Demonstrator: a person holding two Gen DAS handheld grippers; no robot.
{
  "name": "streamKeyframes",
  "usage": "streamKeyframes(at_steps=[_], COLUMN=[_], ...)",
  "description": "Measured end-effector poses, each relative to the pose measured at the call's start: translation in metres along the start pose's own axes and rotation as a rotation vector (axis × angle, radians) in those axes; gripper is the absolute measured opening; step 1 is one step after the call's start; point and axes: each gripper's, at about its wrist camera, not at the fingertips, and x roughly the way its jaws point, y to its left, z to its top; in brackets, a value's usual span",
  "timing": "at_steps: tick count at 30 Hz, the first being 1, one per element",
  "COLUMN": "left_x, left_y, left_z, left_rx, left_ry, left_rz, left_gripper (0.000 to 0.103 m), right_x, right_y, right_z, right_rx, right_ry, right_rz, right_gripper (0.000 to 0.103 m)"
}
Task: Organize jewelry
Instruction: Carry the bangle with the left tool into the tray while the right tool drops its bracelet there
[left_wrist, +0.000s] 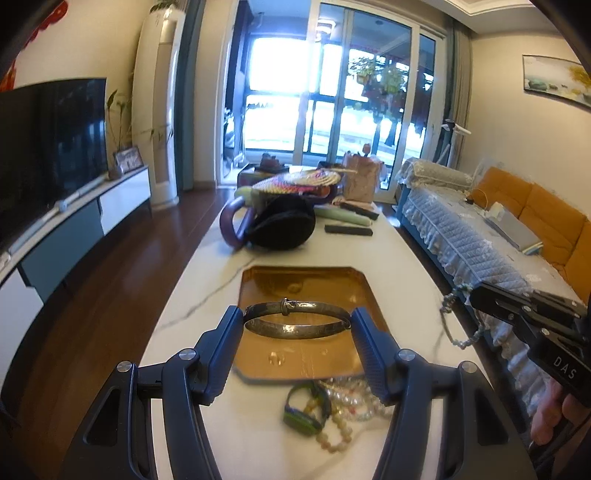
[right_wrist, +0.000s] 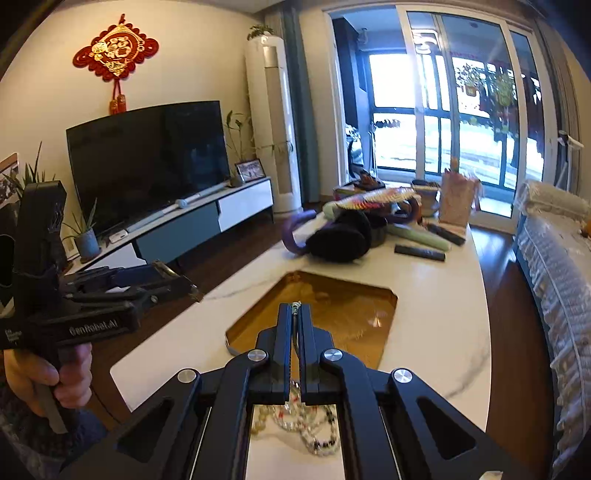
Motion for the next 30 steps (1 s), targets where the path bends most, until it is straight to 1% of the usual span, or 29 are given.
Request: streamKeyframes(at_steps=[6, 8, 10, 13, 17, 19, 20, 21, 23, 24, 27, 30], left_x=[0.028, 0.042, 0.058, 0.083, 0.114, 0.131, 0.142, 0.152, 0.169, 0.177, 0.195, 0.205], left_y=[-0.006, -0.005, -0.004, 0.003, 0.011, 0.013, 0.012, 0.012, 0.013, 0.012, 0.01, 0.012], left_z=[0.009, 0.009, 0.008, 0.003, -0.007, -0.012, -0.015, -0.019, -0.026, -0.029, -0.035, -0.039], left_rx=[-0.006, -0.005, 0.013, 0.026, 0.014, 0.006, 0.006, -0.002, -0.03, -0.031, -0.027, -0.043], left_ry=[-0.031, -0.04, -0.031, -0.003, 0.038, 0.084, 0.119, 0.148, 0.196, 0.216, 0.236, 0.252], left_rz=[-0.025, -0.019, -0.005, -0.008, -0.04, -0.057, -0.043, -0.044, -0.074, -0.075, -0.067, -0.061], left_gripper=[0.061, 0.061, 0.061, 0.061, 0.061, 0.061, 0.061, 0.061, 0.061, 0.061, 0.061, 0.061], right_x=[0.014, 0.021, 0.031, 0.047, 0.074, 0.09, 0.1, 0.109, 0.124, 0.134, 0.154, 0.167], right_y=[0.0, -0.004, -0.009, -0.013, -0.029, -0.04, -0.045, -0.05, -0.055, -0.058, -0.063, -0.063], right_z=[0.02, 0.022, 0.022, 0.02, 0.01, 0.001, -0.005, -0.01, -0.021, -0.026, -0.039, -0.048], right_rx=[-0.004, 0.008, 0.01, -0.002, 0.014, 0.036, 0.048, 0.059, 0.069, 0.075, 0.098, 0.099], right_ry=[-0.029, -0.034, -0.025, -0.01, 0.036, 0.077, 0.102, 0.127, 0.166, 0.192, 0.235, 0.26], right_rz=[0.048, 0.073, 0.088, 0.09, 0.101, 0.098, 0.096, 0.098, 0.093, 0.089, 0.1, 0.107], right_gripper=[0.003, 0.003, 0.003, 0.003, 0.003, 0.003, 0.003, 0.003, 0.003, 0.003, 0.003, 0.003])
